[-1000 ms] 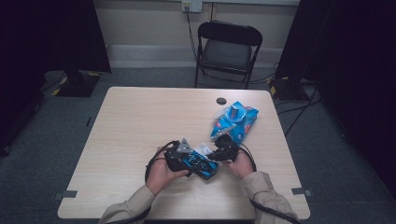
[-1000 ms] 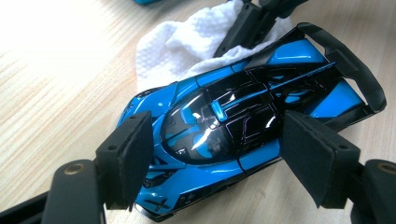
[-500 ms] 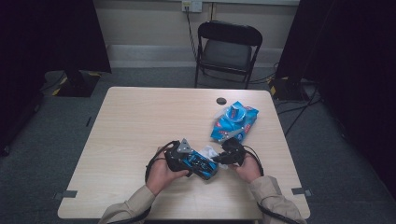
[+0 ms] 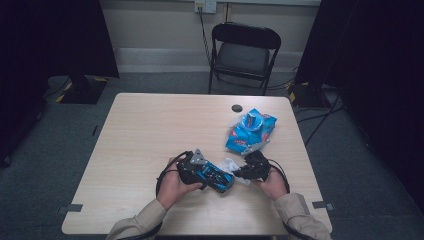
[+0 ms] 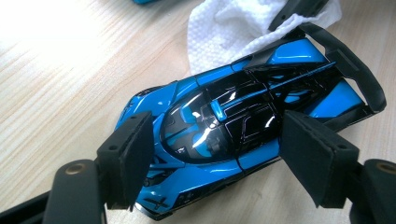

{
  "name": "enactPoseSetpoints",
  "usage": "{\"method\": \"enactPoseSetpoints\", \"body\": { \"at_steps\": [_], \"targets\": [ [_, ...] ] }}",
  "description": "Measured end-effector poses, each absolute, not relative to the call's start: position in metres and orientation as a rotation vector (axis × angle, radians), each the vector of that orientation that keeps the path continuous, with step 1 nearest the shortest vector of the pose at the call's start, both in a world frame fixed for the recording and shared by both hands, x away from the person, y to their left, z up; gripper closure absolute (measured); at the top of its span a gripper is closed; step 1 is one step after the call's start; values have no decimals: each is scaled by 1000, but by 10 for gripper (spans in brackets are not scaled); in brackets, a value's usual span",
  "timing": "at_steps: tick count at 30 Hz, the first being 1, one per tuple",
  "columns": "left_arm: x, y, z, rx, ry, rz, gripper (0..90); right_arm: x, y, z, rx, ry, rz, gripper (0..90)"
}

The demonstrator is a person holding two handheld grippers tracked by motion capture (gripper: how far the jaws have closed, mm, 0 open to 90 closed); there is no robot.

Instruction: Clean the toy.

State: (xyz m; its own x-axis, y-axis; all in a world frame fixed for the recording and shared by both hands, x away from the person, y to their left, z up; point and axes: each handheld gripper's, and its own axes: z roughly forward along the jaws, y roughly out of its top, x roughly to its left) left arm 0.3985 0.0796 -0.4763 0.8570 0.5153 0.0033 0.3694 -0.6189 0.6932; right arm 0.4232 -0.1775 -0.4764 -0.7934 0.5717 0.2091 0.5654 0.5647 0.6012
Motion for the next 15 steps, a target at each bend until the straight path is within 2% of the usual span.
{"method": "enactPoseSetpoints", "body": {
  "at_steps": [10,15],
  "targets": [
    [396,81,-477,2291,649,265,280,417,-185,-459,989,2722,1095,793],
    [394,86,-470,2261,660,242,243,419,-175,-444,951,2705,1122,793]
  ]
}}
